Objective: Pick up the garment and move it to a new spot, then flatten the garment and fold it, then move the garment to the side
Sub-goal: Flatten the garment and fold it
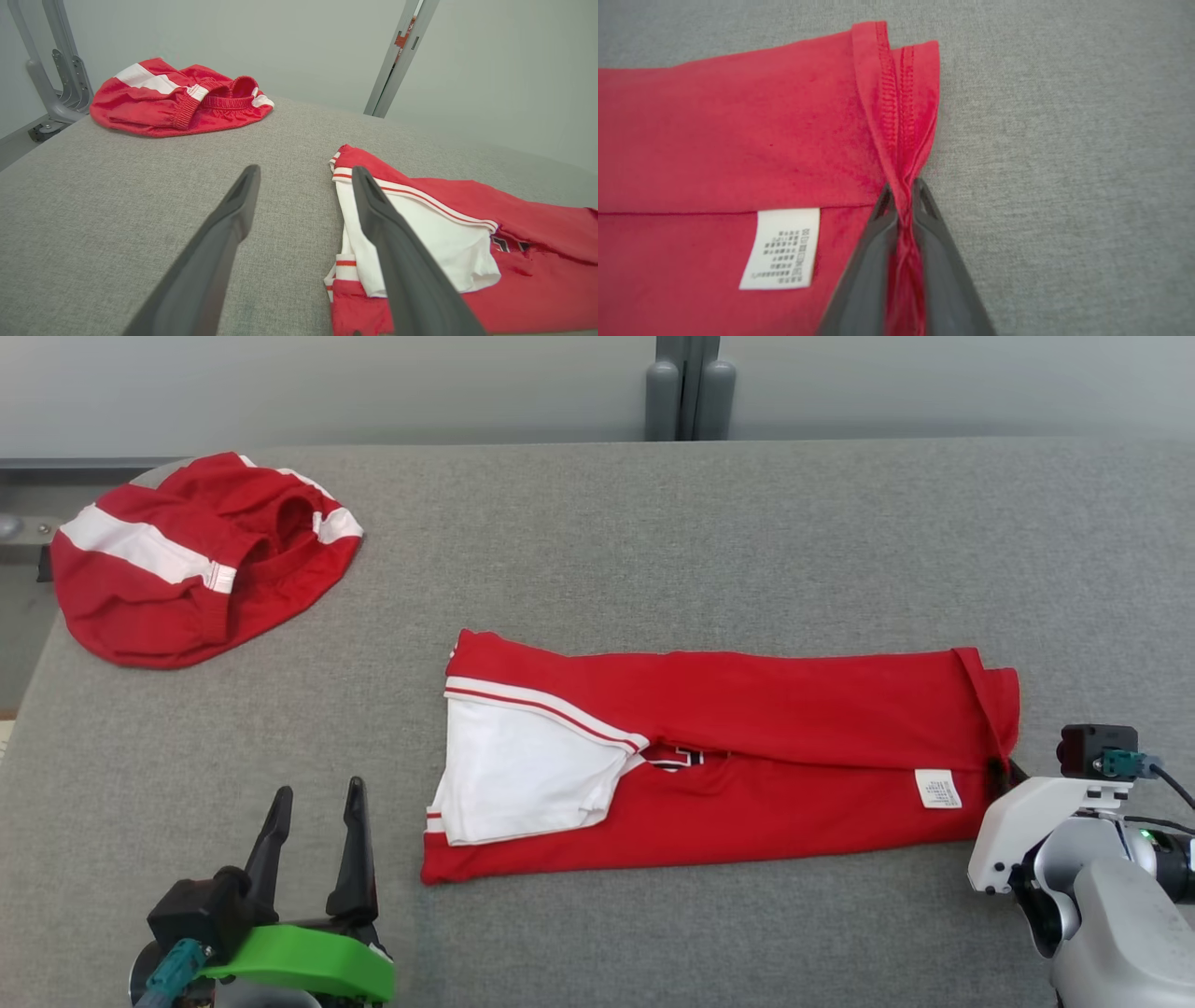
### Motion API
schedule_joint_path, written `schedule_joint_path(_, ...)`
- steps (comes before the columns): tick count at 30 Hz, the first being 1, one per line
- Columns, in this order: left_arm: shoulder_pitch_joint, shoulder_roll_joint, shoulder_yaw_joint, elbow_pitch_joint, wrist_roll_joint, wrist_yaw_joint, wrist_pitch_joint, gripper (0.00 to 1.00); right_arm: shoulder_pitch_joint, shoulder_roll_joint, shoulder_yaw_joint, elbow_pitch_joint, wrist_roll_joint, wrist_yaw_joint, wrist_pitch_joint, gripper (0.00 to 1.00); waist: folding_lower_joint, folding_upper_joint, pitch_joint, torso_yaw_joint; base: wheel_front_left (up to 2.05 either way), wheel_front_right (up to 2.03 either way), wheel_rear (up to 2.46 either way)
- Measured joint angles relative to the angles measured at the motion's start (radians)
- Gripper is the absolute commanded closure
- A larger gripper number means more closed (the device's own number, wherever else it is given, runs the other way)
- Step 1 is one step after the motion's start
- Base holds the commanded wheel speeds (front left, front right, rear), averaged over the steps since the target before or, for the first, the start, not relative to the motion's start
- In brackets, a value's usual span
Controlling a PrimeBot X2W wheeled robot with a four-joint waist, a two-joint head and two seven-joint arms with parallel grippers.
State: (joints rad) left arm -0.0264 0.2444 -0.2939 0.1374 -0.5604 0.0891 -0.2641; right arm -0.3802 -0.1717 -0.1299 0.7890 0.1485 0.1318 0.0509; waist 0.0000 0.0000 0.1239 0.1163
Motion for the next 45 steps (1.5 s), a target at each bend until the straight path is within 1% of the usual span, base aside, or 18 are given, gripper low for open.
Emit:
schedule_joint_path(5,0.007,-0.006,-0.016,0.001,0.004,-0.005,0.0,0.0,-0.014,-0.017,-0.007,0.017,0.023,0.0,-0.037,1.0,0.0,0.0,-0.014,-0.023,0.0,0.0,0.0)
schedule_joint_path(10,0.012,-0.012,-0.033,0.002,0.008,-0.008,0.004,0.0,0.001,-0.072,-0.062,0.003,0.04,0.0,-0.073,1.0,0.0,0.0,-0.03,-0.049,0.0,0.0,0.0)
schedule_joint_path(13,0.017,-0.013,-0.038,0.002,0.008,-0.009,0.005,0.0,0.032,-0.094,-0.094,-0.012,0.043,0.0,-0.089,1.0,0.0,0.0,-0.037,-0.065,0.0,0.0,0.0)
schedule_joint_path(15,0.018,-0.013,-0.039,0.002,0.008,-0.008,0.007,0.0,0.045,-0.098,-0.108,-0.025,0.044,0.0,-0.094,1.0,0.0,0.0,-0.04,-0.075,0.0,0.0,0.0)
schedule_joint_path(18,0.02,-0.013,-0.041,0.002,0.008,-0.008,0.007,0.0,0.054,-0.086,-0.098,-0.048,0.044,0.0,-0.097,1.0,0.0,0.0,-0.043,-0.088,0.0,0.0,0.0)
schedule_joint_path(21,0.02,-0.012,-0.045,0.002,0.008,-0.008,0.008,0.0,0.058,-0.052,-0.05,-0.09,0.056,-0.001,-0.098,1.0,0.0,0.0,-0.045,-0.097,0.0,0.0,0.0)
schedule_joint_path(25,0.02,-0.012,-0.054,0.001,0.008,-0.008,0.012,0.0,0.058,0.002,0.055,-0.185,0.086,0.0,-0.091,1.0,0.0,0.0,-0.048,-0.095,0.0,0.0,0.0)
schedule_joint_path(30,0.019,-0.013,-0.055,0.001,0.005,-0.008,0.012,0.0,0.066,0.036,0.199,-0.316,0.121,-0.001,-0.065,1.0,0.0,0.0,-0.051,-0.075,0.0,0.0,0.0)
schedule_joint_path(36,0.019,-0.015,-0.054,0.001,-0.001,-0.008,0.012,0.0,0.074,0.076,0.356,-0.426,0.169,-0.001,-0.027,1.0,0.0,0.0,-0.054,-0.039,0.0,0.0,0.0)
schedule_joint_path(40,0.018,-0.022,-0.054,0.003,-0.001,-0.01,0.009,0.0,0.077,0.101,0.441,-0.446,0.2,-0.001,-0.007,1.0,0.0,0.0,-0.053,-0.011,0.0,0.0,0.0)
schedule_joint_path(45,0.014,-0.035,-0.056,0.01,-0.002,-0.015,0.008,0.0,0.048,0.115,0.523,-0.417,0.219,-0.001,0.004,1.0,0.0,0.0,-0.046,0.025,0.0,0.0,0.0)
